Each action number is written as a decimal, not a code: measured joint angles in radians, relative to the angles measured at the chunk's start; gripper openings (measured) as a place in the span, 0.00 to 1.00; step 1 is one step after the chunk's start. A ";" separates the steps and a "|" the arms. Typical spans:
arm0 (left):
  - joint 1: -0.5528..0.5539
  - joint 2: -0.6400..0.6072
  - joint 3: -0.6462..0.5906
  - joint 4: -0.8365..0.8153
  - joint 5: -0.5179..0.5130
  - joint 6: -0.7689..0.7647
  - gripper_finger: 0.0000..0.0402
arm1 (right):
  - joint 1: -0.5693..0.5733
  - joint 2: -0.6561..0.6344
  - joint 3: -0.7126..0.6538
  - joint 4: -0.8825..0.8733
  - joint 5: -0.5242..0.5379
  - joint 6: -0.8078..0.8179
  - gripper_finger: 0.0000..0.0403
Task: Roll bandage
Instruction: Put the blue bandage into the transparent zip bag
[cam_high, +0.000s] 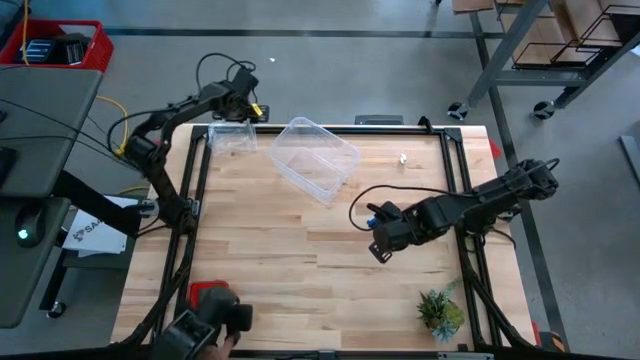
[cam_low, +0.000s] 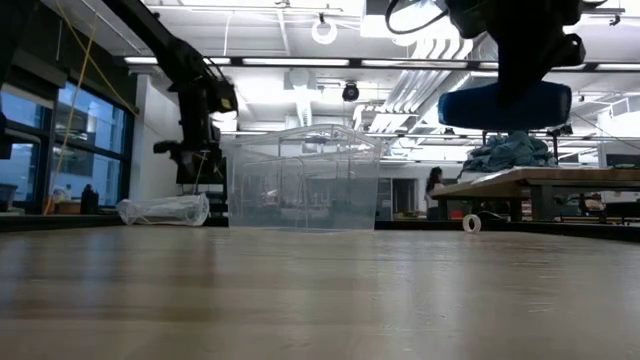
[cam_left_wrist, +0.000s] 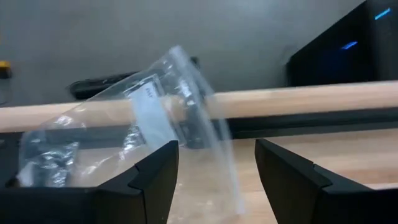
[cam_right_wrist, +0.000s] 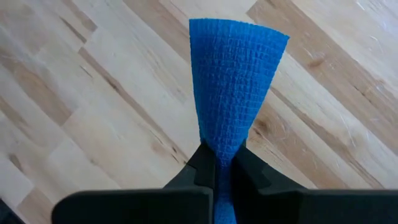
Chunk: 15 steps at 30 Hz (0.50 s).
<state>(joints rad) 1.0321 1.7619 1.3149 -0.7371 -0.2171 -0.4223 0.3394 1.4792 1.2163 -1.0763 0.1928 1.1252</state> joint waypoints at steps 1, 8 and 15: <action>0.000 0.018 0.013 -0.018 -0.016 0.006 0.52 | -0.004 0.000 0.000 0.000 -0.003 0.000 0.02; 0.001 0.076 0.043 -0.058 -0.061 -0.022 0.52 | -0.024 0.000 0.000 0.000 -0.008 0.000 0.02; 0.001 0.117 0.043 -0.049 -0.054 -0.098 0.52 | -0.032 0.000 0.000 0.002 -0.010 -0.007 0.02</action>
<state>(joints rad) 1.0327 1.8786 1.3582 -0.7859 -0.2713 -0.5205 0.3069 1.4792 1.2163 -1.0740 0.1833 1.1179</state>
